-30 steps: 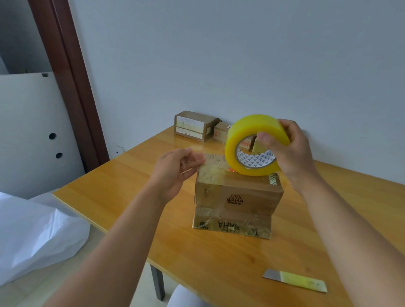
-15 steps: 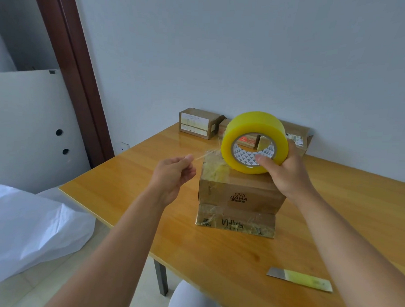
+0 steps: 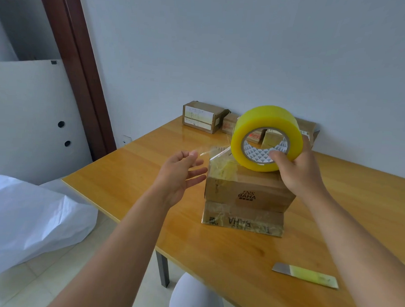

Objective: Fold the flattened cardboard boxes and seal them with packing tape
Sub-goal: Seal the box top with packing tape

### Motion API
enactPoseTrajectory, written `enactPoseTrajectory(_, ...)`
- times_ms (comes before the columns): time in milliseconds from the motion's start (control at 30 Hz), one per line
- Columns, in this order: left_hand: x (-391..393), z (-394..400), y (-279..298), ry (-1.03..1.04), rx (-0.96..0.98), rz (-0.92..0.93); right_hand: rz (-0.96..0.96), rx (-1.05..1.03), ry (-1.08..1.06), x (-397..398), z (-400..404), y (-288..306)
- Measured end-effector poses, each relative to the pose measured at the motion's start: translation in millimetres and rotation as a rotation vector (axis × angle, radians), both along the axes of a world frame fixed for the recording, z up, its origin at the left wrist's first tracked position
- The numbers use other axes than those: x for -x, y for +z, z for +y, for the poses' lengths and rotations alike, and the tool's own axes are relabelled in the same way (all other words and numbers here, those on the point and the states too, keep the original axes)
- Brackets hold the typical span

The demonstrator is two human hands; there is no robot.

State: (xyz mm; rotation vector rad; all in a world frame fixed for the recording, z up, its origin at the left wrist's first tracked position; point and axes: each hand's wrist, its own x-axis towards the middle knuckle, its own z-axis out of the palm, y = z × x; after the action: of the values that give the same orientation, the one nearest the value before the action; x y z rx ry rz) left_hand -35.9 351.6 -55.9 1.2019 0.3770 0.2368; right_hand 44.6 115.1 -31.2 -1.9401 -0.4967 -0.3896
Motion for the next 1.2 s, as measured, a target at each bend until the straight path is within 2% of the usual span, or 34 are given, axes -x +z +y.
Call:
enactPoseTrajectory(200,4,-2,1,-0.033,0.002,0.014,-0.005,0.006,-0.009,5,-3,-5)
enactPoseTrajectory(333,5,-2,-9,-0.056,0.023,0.075,0.062,0.025,-0.034,8,-3,-25)
enactPoseTrajectory(667,-8,7,-6,0.059,0.027,0.046,0.04,0.026,-0.063,2,5,-28)
enactPoseTrajectory(967,-1,10,-26,0.024,-0.026,0.079,-0.037,0.042,-0.017,8,2,-34)
enactPoseTrajectory(1200,3,10,-34,0.022,0.071,0.017,0.01,0.06,-0.005,7,1,-39)
